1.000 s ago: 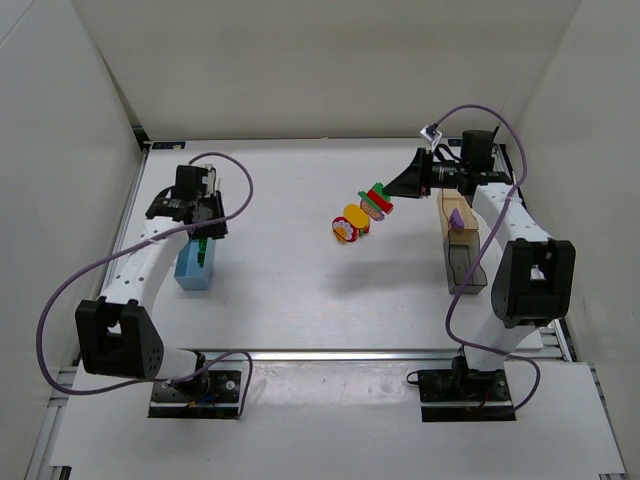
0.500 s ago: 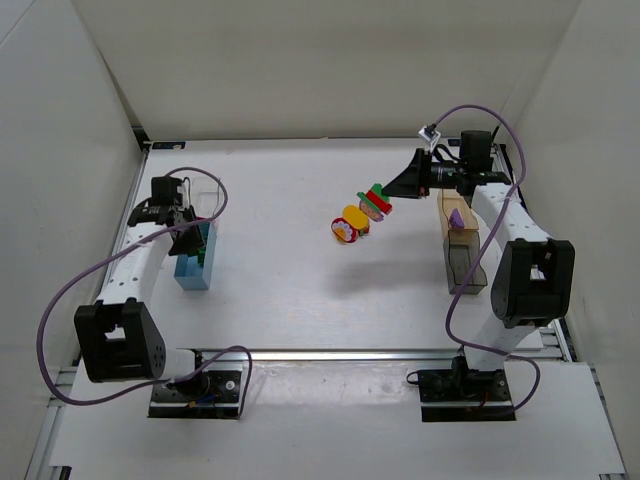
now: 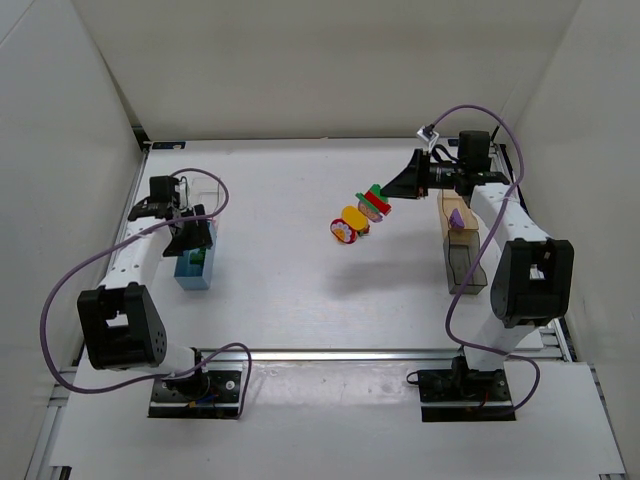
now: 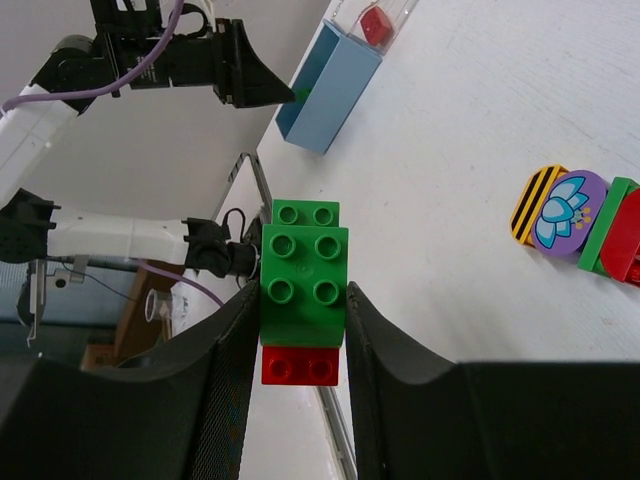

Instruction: Sort the legos into containers by color

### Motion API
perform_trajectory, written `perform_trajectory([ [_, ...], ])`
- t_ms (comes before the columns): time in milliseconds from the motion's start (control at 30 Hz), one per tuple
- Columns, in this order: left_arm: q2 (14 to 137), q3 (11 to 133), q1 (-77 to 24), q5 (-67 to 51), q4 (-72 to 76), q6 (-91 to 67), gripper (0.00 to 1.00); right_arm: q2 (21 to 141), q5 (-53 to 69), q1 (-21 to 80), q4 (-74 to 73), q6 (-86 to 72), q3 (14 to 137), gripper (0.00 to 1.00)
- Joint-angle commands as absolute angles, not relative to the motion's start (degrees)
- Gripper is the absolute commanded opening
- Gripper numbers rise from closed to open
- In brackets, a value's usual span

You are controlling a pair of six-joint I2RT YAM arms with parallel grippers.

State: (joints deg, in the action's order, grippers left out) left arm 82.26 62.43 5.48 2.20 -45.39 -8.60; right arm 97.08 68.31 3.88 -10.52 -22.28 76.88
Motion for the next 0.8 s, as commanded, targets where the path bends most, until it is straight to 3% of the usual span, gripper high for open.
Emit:
perform_trajectory([
  [0, 79.72, 64.69, 6.15, -6.65, -42.46, -7.12, 0.8, 97.38, 70.05, 4.48, -9.41, -22.5, 78.75, 0.0],
  [200, 76.73, 65.92, 5.54, -28.55, -38.06, -4.22, 0.8, 98.17, 70.66, 5.71, -6.94, -25.31, 79.19, 0.0],
  [333, 78.74, 68.02, 5.71, -57.3, -38.23, -0.26, 0.75, 99.05, 71.37, 6.94, -5.89, -26.89, 80.5, 0.0],
  [433, 81.03, 67.94, 4.05, -72.27, -34.55, -2.54, 0.75, 99.58, 71.72, 7.82, -4.49, -28.47, 81.47, 0.0],
  [567, 85.94, 66.1, 1.06, -81.98, -26.11, -12.1, 0.76, 99.84, 71.98, 9.75, -1.85, -31.02, 82.61, 0.0],
  [767, 91.92, 68.37, -3.16, -87.96, -28.91, -9.58, 0.79, 100.28, 73.12, 13.88, -0.09, -32.78, 84.2, 0.0],
])
